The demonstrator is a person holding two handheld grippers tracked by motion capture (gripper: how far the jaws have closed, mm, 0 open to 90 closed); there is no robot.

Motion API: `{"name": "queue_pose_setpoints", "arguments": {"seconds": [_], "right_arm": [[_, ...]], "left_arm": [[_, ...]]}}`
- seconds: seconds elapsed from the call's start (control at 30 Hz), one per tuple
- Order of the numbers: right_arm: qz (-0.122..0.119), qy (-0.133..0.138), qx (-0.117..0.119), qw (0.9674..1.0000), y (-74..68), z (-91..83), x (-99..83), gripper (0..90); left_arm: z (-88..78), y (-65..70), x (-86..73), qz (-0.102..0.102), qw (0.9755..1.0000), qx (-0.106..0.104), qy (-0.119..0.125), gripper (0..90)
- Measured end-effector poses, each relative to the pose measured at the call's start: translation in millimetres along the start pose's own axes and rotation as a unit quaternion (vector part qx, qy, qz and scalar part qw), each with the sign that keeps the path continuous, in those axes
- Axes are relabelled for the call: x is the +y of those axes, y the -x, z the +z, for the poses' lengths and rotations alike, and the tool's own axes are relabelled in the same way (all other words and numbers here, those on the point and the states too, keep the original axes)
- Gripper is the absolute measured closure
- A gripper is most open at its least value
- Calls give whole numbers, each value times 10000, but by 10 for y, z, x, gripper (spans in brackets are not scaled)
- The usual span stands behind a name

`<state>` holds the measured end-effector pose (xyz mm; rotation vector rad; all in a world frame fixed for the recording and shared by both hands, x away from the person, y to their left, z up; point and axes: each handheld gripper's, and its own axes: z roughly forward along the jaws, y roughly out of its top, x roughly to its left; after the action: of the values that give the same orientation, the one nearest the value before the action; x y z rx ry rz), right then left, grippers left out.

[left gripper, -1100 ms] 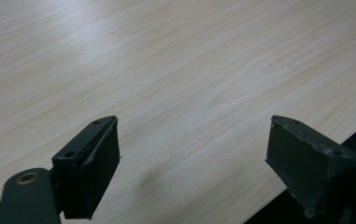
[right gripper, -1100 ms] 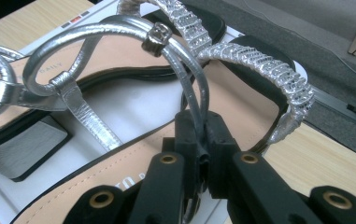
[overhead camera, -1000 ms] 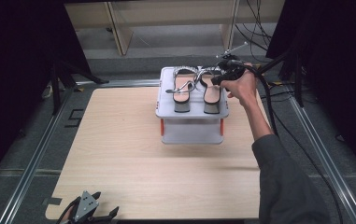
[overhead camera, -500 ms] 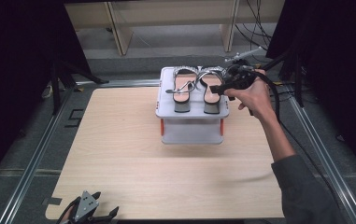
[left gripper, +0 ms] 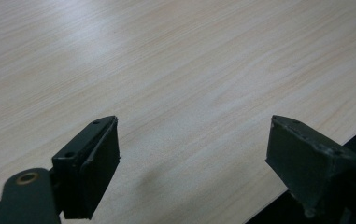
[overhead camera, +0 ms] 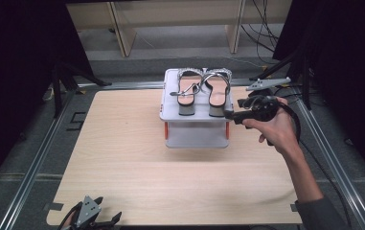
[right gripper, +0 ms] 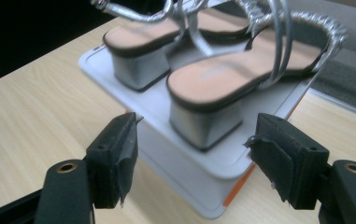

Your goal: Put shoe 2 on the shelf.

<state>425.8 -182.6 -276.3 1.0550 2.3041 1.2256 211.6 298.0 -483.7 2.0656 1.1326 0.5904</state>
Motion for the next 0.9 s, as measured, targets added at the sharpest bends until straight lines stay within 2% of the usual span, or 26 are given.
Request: {"name": "queue_pose_setpoints", "arguments": {"seconds": [0.03,0.1,0.13,0.23,0.3,0.33,0.43,0.47,0.53,0.57,0.6,0.63,0.67,0.7,0.73,0.77,0.8,0.9], "right_arm": [[60,-16,5,10000,-9,-13,-45,317],[156,-10,22,9999,-27,-27,-135,314],[91,21,17,10000,-19,-40,-176,314],[225,40,110,9997,-46,-44,-306,314],[98,55,67,9999,-42,-45,-385,312],[185,33,103,9998,-63,-47,-424,311],[134,30,159,9998,-74,-31,-534,306],[252,4,213,9995,-96,-24,-569,304],[126,48,221,9997,-95,7,-641,302],[119,-9,170,9998,-107,8,-673,298],[123,-18,234,9996,-116,26,-711,296],[211,-90,232,9995,-141,30,-749,296],[95,-71,266,9996,-134,53,-787,293],[95,-103,247,9996,-147,61,-823,291],[169,-126,264,9994,-165,75,-863,288],[120,-141,267,9995,-163,85,-898,283],[223,-133,278,9993,-187,101,-934,274],[120,-157,287,9994,-191,129,-1046,271]], "left_arm": [[2,9,1,-70,10000,-38,53,167],[5,5,1,-28,10000,-2,-3,167],[6,5,2,-36,10000,1,-6,167],[5,1,4,-19,10000,23,-14,167],[7,0,4,-16,10000,27,-15,167],[11,-1,2,-16,10000,46,3,167],[11,-8,3,-25,10000,64,-1,167],[14,-8,3,-25,10000,66,-3,167],[19,9,10,-107,9999,0,95,167],[20,9,11,-76,9999,17,68,167],[21,8,11,-61,10000,10,69,167],[20,8,10,-66,9999,10,75,167],[27,11,5,-120,9999,-4,85,167],[25,9,4,-105,9999,-8,98,167],[16,-6,5,16,10000,37,-3,167],[17,-5,4,6,10000,33,15,167],[17,-3,4,-8,10000,35,23,167],[17,-2,5,-6,10000,33,25,167]]}}
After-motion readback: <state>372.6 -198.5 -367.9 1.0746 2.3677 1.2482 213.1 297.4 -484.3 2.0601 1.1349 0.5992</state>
